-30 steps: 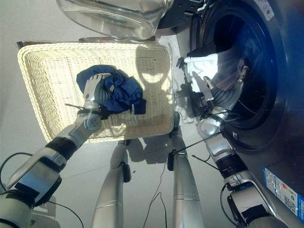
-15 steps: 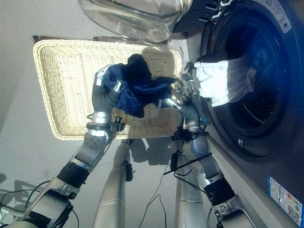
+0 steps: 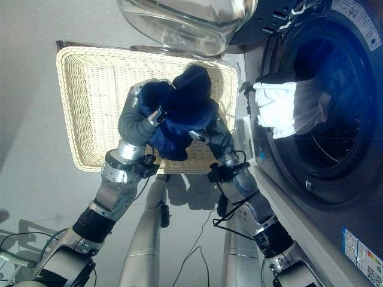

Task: Put the clothes into the washing machine.

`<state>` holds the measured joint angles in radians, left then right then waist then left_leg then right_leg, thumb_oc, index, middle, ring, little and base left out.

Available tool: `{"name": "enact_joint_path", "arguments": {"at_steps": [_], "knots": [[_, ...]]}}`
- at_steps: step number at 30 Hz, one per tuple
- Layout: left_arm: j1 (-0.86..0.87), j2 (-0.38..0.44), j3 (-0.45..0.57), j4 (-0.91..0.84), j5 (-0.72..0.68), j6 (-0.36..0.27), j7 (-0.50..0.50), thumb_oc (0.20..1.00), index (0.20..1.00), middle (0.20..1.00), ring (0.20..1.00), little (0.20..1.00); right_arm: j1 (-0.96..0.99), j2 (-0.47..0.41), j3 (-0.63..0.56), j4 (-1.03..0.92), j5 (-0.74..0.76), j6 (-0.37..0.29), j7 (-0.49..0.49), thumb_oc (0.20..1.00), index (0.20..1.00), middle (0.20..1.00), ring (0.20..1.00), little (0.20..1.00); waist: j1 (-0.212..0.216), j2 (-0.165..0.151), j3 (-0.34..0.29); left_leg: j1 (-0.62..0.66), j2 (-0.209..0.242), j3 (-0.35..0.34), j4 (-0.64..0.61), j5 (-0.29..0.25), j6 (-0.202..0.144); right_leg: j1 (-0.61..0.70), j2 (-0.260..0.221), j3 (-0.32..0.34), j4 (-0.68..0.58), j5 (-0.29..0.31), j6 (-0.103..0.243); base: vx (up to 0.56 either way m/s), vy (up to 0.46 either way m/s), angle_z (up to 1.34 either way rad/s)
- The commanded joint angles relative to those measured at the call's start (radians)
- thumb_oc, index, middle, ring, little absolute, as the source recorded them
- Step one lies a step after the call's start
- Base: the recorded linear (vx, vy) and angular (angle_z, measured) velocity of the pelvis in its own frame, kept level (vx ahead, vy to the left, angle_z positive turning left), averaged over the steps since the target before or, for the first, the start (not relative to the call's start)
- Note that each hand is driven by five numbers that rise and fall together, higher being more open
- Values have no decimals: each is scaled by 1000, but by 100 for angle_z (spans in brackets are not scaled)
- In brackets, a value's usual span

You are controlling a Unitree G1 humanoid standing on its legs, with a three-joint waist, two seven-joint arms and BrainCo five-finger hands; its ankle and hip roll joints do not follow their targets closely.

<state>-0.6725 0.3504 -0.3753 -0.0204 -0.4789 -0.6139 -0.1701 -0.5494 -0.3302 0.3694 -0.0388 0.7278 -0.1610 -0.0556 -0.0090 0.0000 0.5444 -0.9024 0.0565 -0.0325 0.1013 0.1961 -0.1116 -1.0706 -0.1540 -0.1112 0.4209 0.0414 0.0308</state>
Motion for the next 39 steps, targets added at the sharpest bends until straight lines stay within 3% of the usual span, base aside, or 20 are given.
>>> {"name": "enact_joint_path", "arguments": {"at_steps": [1,7,8,9,10,24,29,31,32,33,34,37,39], "knots": [[-19,-20,-25,-145,-34,-4,-73,200,200,200,200,200,4,13,4,-92,13,-27,-1,1000,1000,1000,1000,1000,-3,20,-24,-18,-95,2,57,-27,103,93,69,-17,-189,157,62,0,0,0],[-22,-27,-32,-163,-76,12,-104,200,200,200,200,200,-17,19,11,-104,11,-11,-1,1000,1000,1000,1000,1000,1,21,-24,-22,-98,-2,64,-27,104,91,66,-18,-190,160,62,0,0,0],[-20,-31,-31,-166,-81,17,-112,200,200,200,200,200,-18,19,12,-105,8,-8,6,890,890,890,890,890,2,21,-24,-21,-99,-3,65,-27,104,92,65,-19,-190,161,62,0,0,0],[-19,-34,-32,-167,-77,19,-114,200,200,200,200,200,-19,19,15,-106,8,-8,9,285,285,285,285,285,2,21,-24,-19,-99,-4,64,-26,103,95,65,-19,-191,161,62,0,0,0],[-19,-34,-34,-167,-77,21,-113,200,200,200,200,200,-19,20,17,-106,8,-8,12,200,200,200,200,200,3,21,-24,-19,-100,-4,66,-27,103,94,65,-19,-190,162,62,0,0,0],[-12,-41,-27,-154,-35,1,-41,200,200,200,200,200,-29,30,28,-113,94,-2,70,200,200,200,200,200,8,23,-24,-23,-103,-8,79,-27,101,92,61,-22,-185,163,62,0,0,0],[-9,-46,-15,-142,0,-39,71,200,200,200,200,200,-28,39,32,-107,111,2,91,200,200,200,200,200,10,23,-24,-23,-103,-9,81,-25,101,91,60,-22,-182,163,61,0,0,0],[-4,-48,-4,-130,58,-65,189,200,200,200,200,200,-26,43,35,-103,123,-3,100,200,200,200,200,200,12,24,-24,-25,-103,-12,83,-26,100,90,60,-22,-180,161,61,0,0,0],[-1,-47,2,-121,119,-68,285,341,341,341,341,341,-26,48,34,-99,129,-6,106,200,200,200,200,200,13,24,-24,-25,-104,-14,82,-25,101,90,60,-23,-180,161,61,0,0,0],[2,-46,4,-115,168,-67,363,580,580,580,580,580,-26,51,34,-100,137,-6,109,200,200,200,200,200,15,24,-24,-25,-104,-15,83,-24,101,90,59,-24,-179,161,61,0,0,0],[8,-45,9,-107,225,-54,446,1000,1000,1000,1000,1000,-25,55,33,-101,150,-7,111,200,200,200,200,200,16,24,-24,-25,-104,-16,85,-25,101,90,58,-25,-178,160,61,0,0,0],[18,-39,20,-95,301,-38,544,1000,1000,1000,1000,1000,-23,61,28,-103,158,-12,113,200,200,200,200,200,20,25,-24,-24,-104,-19,84,-25,101,93,54,-30,-180,159,62,0,0,0],[27,-22,27,-90,436,7,693,1000,1000,1000,1000,1000,-20,65,23,-103,170,-20,119,200,200,200,200,200,24,26,-24,-25,-104,-22,83,-23,100,94,52,-35,-182,158,63,-3,-24,7]]}}
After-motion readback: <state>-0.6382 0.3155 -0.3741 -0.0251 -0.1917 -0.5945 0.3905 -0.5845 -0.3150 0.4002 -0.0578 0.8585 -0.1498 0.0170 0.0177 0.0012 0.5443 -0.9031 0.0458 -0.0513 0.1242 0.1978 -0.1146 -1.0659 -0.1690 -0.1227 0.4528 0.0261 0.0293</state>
